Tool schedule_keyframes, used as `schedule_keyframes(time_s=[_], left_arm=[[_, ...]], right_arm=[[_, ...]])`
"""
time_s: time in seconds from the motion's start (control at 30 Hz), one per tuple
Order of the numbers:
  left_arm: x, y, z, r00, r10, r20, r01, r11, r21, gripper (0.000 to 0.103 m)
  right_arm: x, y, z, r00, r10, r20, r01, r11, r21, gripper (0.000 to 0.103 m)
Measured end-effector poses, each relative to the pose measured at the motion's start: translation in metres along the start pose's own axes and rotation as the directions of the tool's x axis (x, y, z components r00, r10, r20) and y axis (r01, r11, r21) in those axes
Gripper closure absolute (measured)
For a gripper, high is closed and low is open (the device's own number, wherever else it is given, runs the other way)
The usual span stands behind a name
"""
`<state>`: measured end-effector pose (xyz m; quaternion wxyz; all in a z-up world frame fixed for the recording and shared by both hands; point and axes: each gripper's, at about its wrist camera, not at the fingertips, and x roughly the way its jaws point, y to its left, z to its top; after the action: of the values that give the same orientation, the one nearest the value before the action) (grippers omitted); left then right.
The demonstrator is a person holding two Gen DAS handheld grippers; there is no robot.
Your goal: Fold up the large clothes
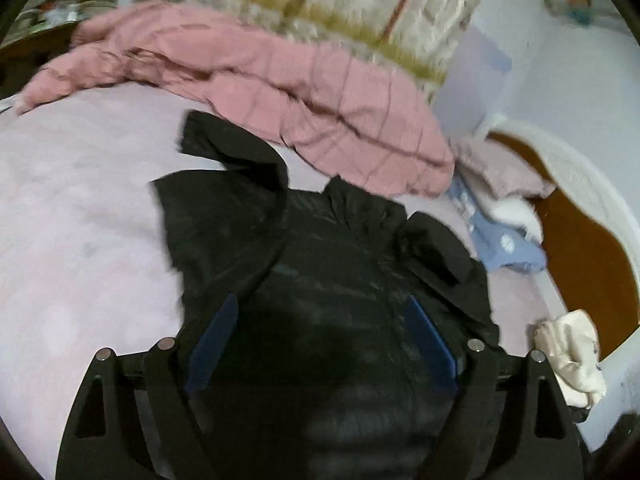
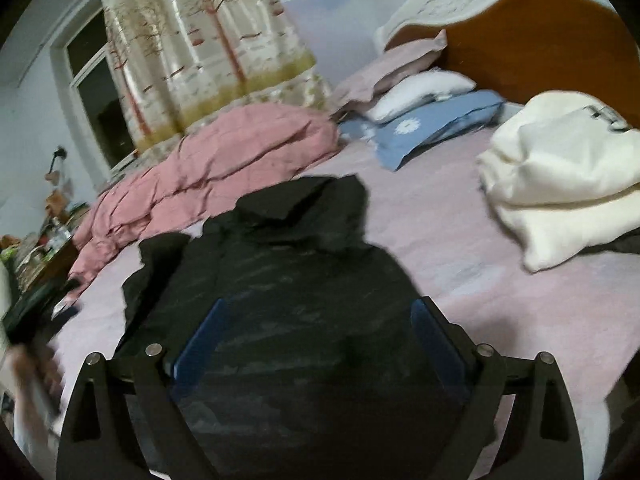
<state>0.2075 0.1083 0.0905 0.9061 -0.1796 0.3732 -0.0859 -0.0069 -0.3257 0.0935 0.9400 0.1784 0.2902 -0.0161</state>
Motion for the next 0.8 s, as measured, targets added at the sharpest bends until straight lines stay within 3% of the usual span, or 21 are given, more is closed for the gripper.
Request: schedule_keyframes(time_s=[0.1,0.17,0.27,0.3,0.33,0.37,0.4,0.43,0.5,0.6,0.67,0.73,0.8], left_arm=[[0.071,-0.014,0.029,0.994,0.042,-0.097,-0.025,0.985,0.170,0.018],[0.117,-0.017,0.036,0.959,0.234,-0.157,-0.195,0.953,0.230,0.025],[0.158,-0.014,0.044,0.942,0.281,-0.184,-0.231,0.939,0.254,0.029],[0.167,-0.012,0.045,0.925,0.340,-0.172,-0.288,0.919,0.268,0.032],[0.170,-0.009,0.044,0.903,0.404,-0.148,-0.351,0.890,0.290,0.046],[0.171,-0.007,0.044,0.872,0.476,-0.117,-0.421,0.849,0.319,0.071],[0.169,-0.005,0.042,0.840,0.536,-0.083,-0.482,0.807,0.341,0.081],[0.161,-0.001,0.041,0.820,0.571,-0.038,-0.525,0.777,0.348,0.091],[0.139,0.008,0.041,0.828,0.560,0.028,-0.538,0.779,0.322,0.096],[0.087,0.010,0.029,0.920,0.377,0.102,-0.389,0.858,0.336,0.099],[0.063,-0.003,0.011,0.952,0.286,0.107,-0.304,0.848,0.434,0.099],[0.045,-0.016,-0.011,0.971,0.233,0.056,-0.229,0.831,0.507,0.099],[0.037,-0.026,-0.031,0.983,0.175,-0.062,-0.114,0.831,0.545,0.099]], right_arm=[[0.007,-0.010,-0.013,1.000,0.001,-0.018,-0.001,1.000,0.006,0.009],[0.007,-0.021,-0.019,1.000,0.008,-0.021,-0.008,1.000,0.026,0.009],[0.010,-0.038,-0.023,0.998,-0.010,-0.059,0.010,1.000,0.008,0.009],[0.009,-0.041,-0.025,0.998,-0.026,-0.063,0.026,1.000,-0.003,0.009],[0.009,-0.045,-0.026,0.997,-0.046,-0.064,0.045,0.999,-0.016,0.009],[0.008,-0.049,-0.027,0.996,-0.062,-0.064,0.060,0.998,-0.026,0.009],[0.006,-0.053,-0.027,0.996,-0.070,-0.063,0.068,0.997,-0.031,0.009],[0.006,-0.056,-0.027,0.995,-0.077,-0.062,0.075,0.997,-0.035,0.009],[0.008,-0.061,-0.026,0.994,-0.084,-0.069,0.082,0.996,-0.037,0.009],[0.012,-0.062,-0.025,0.996,-0.065,-0.068,0.063,0.998,-0.020,0.009],[0.013,-0.060,-0.023,0.997,-0.045,-0.056,0.045,0.999,0.001,0.009],[0.013,-0.053,-0.021,0.999,-0.017,-0.042,0.018,1.000,0.021,0.009],[0.014,-0.045,-0.018,0.999,0.008,-0.047,-0.007,1.000,0.018,0.009]])
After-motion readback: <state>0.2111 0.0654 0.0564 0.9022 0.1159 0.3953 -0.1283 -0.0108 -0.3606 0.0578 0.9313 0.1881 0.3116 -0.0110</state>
